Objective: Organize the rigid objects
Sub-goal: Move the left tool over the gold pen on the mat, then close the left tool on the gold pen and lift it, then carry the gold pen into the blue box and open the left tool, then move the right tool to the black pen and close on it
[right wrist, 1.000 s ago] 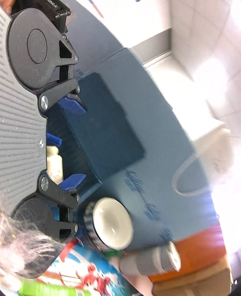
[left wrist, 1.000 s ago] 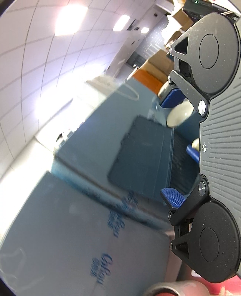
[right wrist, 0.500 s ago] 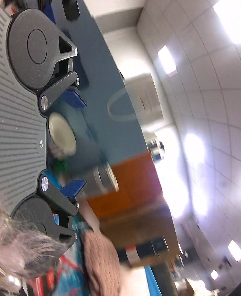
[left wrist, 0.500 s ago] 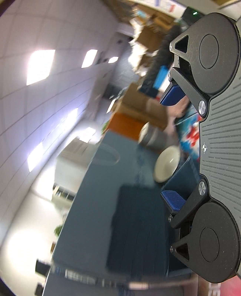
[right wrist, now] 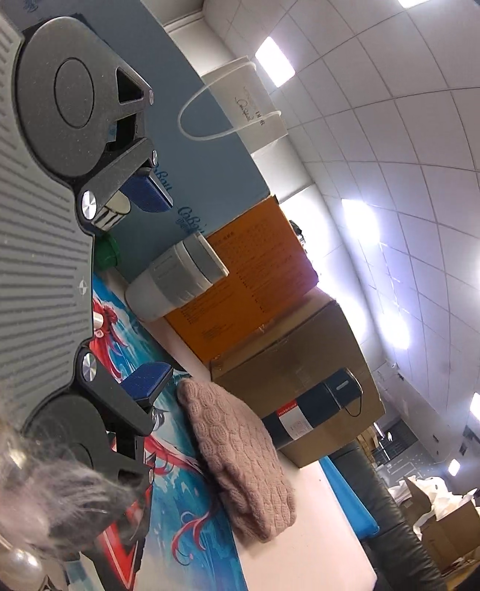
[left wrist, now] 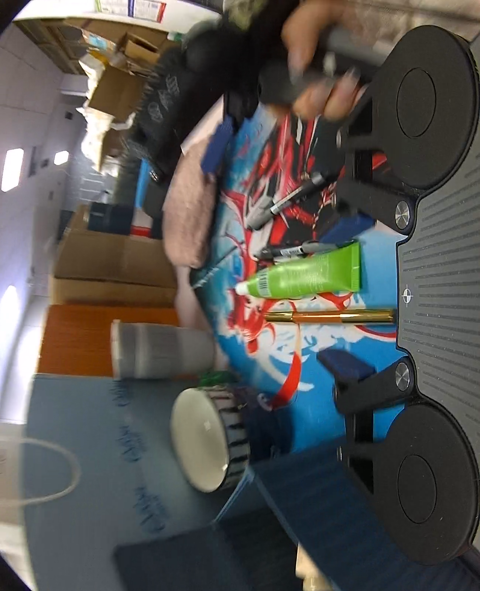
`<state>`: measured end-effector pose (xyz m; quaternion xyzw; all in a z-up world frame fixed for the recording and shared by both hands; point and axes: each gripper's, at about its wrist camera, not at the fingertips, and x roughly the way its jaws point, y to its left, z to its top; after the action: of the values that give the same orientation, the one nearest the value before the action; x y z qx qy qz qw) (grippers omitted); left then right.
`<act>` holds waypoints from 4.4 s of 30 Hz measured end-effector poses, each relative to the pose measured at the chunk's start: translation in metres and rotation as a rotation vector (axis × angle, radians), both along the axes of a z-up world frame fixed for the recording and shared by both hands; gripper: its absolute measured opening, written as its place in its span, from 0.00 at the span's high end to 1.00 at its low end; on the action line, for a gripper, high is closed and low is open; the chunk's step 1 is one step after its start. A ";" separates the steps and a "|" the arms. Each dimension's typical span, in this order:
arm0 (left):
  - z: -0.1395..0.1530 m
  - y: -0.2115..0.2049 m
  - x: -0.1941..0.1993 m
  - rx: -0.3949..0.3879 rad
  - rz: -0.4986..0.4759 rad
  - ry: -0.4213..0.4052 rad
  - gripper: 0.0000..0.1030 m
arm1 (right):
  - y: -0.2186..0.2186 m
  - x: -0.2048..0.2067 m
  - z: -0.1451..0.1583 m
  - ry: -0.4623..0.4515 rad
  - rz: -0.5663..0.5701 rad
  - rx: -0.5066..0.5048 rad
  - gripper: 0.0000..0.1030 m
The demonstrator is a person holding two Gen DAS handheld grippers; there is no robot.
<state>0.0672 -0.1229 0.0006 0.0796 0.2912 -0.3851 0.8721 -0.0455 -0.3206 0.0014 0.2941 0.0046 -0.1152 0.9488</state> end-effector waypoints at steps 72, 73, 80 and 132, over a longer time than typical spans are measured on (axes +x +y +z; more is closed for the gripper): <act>0.043 0.138 0.089 0.155 0.107 -0.250 0.91 | 0.001 0.007 -0.010 0.056 0.064 0.011 0.14; 0.043 0.138 0.089 0.159 0.109 -0.248 0.91 | 0.001 0.007 -0.010 0.057 0.064 0.011 0.14; 0.046 0.139 0.087 0.165 0.130 -0.238 0.86 | 0.001 0.006 -0.010 0.058 0.061 0.015 0.14; 0.084 0.169 -0.004 -0.369 0.451 -0.259 0.06 | -0.018 0.083 -0.014 0.708 0.034 -0.243 0.90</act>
<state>0.0632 0.0459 0.0851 -0.0982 0.1130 -0.2150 0.9651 0.0377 -0.3384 -0.0124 0.1212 0.3235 -0.1937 0.9182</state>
